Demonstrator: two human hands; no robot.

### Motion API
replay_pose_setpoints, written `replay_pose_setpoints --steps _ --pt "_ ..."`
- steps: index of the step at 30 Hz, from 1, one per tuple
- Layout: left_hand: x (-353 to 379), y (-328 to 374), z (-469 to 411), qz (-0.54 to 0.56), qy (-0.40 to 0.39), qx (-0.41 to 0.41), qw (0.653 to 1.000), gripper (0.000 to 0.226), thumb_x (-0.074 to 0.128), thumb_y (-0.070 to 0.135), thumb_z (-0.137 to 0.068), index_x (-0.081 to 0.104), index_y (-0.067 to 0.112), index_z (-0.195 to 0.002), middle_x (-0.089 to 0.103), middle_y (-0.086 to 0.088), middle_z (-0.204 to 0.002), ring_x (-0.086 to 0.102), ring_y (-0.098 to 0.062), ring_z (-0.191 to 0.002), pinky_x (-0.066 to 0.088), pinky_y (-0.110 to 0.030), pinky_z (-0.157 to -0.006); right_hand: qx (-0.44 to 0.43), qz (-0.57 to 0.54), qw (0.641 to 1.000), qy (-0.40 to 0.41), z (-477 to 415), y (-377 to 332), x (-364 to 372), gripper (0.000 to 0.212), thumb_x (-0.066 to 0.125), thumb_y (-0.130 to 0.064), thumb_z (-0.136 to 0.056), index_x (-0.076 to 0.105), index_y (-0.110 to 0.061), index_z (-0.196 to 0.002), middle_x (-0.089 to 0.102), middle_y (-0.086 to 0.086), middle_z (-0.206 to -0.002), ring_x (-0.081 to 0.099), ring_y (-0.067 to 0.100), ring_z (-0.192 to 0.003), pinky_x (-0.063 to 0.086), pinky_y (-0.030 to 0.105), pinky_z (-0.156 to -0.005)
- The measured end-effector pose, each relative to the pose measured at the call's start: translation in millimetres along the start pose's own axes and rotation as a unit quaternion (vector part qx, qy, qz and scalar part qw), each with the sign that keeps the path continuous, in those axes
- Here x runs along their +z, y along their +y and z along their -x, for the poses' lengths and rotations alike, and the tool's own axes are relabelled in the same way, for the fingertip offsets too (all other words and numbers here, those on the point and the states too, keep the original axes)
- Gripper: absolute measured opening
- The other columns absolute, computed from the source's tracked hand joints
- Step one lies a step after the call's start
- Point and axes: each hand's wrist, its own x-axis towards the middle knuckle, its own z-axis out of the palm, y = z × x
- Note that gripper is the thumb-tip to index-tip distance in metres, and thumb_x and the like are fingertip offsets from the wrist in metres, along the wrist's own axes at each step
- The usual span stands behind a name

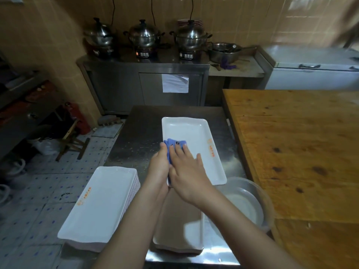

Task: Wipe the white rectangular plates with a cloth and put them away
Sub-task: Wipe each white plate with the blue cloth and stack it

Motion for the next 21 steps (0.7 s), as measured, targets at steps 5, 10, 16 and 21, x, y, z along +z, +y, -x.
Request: replay_pose_setpoints --steps 5,10,16,21 --pt "-5.9 -0.1 -6.6 0.000 0.022 0.021 1.000 0.042 0.037 0.045 -0.098 0.063 0.021 -0.076 0.069 0.006 -0.063 0.066 -0.008 -0.053 0.049 -0.016 -0.044 0.008 0.078 0.997 -0.005 10.2 9.3 0.6 0.054 0.013 -0.033 -0.102 -0.007 -0.022 -0.151 -0.009 -0.007 -0.160 -0.014 0.012 -0.145 -0.012 0.046 -0.114" --pt "-14.6 0.3 -10.1 -0.046 0.031 0.025 0.998 0.043 0.035 0.051 -0.096 0.061 0.023 -0.076 0.069 0.003 -0.078 0.068 -0.022 -0.077 0.056 -0.040 -0.080 0.068 0.153 0.986 0.022 16.0 46.8 -2.2 0.055 0.009 -0.036 -0.101 -0.009 -0.023 -0.151 -0.013 -0.007 -0.159 -0.019 0.016 -0.144 -0.018 0.048 -0.110" --pt "-7.3 -5.2 1.7 -0.024 -0.014 0.020 0.999 0.040 0.035 0.047 -0.097 0.062 0.023 -0.080 0.068 0.011 -0.063 0.067 -0.009 -0.052 0.048 -0.017 -0.040 0.055 0.161 0.981 0.093 -13.8 61.9 -5.7 0.056 0.007 -0.040 -0.100 -0.005 -0.021 -0.152 -0.008 -0.003 -0.160 -0.017 0.017 -0.145 -0.022 0.042 -0.106" --pt "6.0 -19.7 10.8 -0.054 -0.034 0.064 0.996 0.038 0.033 0.038 -0.100 0.065 0.018 -0.108 0.067 0.004 -0.081 0.067 -0.014 -0.074 0.049 -0.022 -0.060 -0.003 0.142 0.984 0.103 -54.8 51.9 -9.9 0.056 0.015 -0.040 -0.101 -0.003 -0.023 -0.152 -0.009 -0.001 -0.160 -0.014 0.019 -0.146 -0.020 0.035 -0.105"
